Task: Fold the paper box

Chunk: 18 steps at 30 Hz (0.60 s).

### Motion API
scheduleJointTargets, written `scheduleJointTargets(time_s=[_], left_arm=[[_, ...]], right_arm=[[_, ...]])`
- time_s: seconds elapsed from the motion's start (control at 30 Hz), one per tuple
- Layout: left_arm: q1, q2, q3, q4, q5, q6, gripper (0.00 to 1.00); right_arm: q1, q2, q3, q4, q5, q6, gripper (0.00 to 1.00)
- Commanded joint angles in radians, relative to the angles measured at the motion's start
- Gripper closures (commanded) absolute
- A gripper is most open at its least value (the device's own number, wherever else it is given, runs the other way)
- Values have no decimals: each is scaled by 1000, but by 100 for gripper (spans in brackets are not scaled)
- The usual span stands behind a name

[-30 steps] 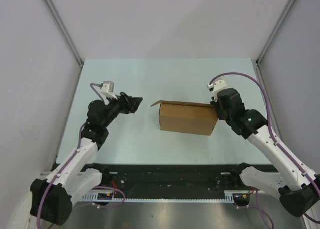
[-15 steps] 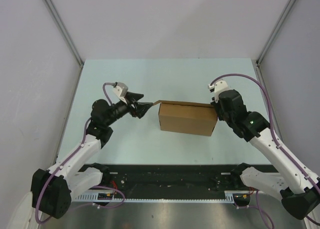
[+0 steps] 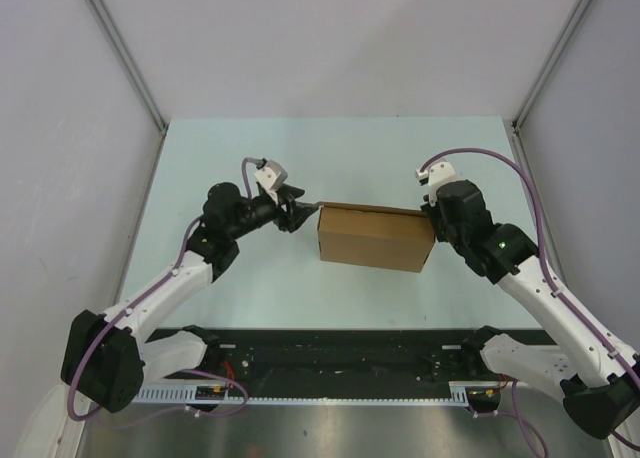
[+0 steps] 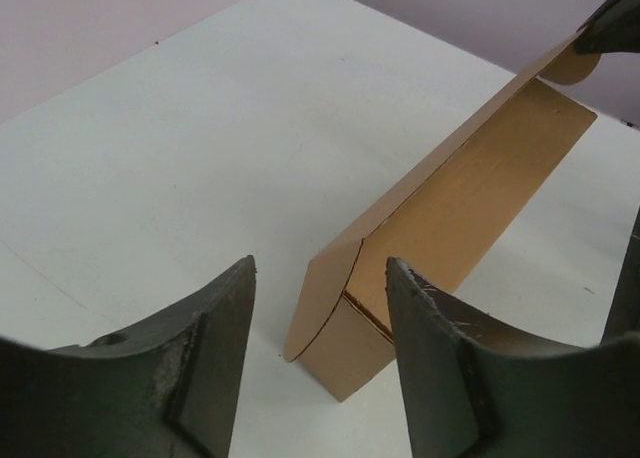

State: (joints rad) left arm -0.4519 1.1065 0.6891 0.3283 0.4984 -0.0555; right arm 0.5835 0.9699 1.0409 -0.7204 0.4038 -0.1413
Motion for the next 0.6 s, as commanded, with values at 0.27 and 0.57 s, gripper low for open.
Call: scheduleJointTargets(time_s=[0.27, 0.57], left_arm=[[-60, 42, 89, -136, -107, 189, 57], [-68, 55, 113, -137, -135, 171, 75]], right_arm=[[6, -7, -1, 39, 7, 6, 84], [4, -7, -2, 38, 4, 8, 84]])
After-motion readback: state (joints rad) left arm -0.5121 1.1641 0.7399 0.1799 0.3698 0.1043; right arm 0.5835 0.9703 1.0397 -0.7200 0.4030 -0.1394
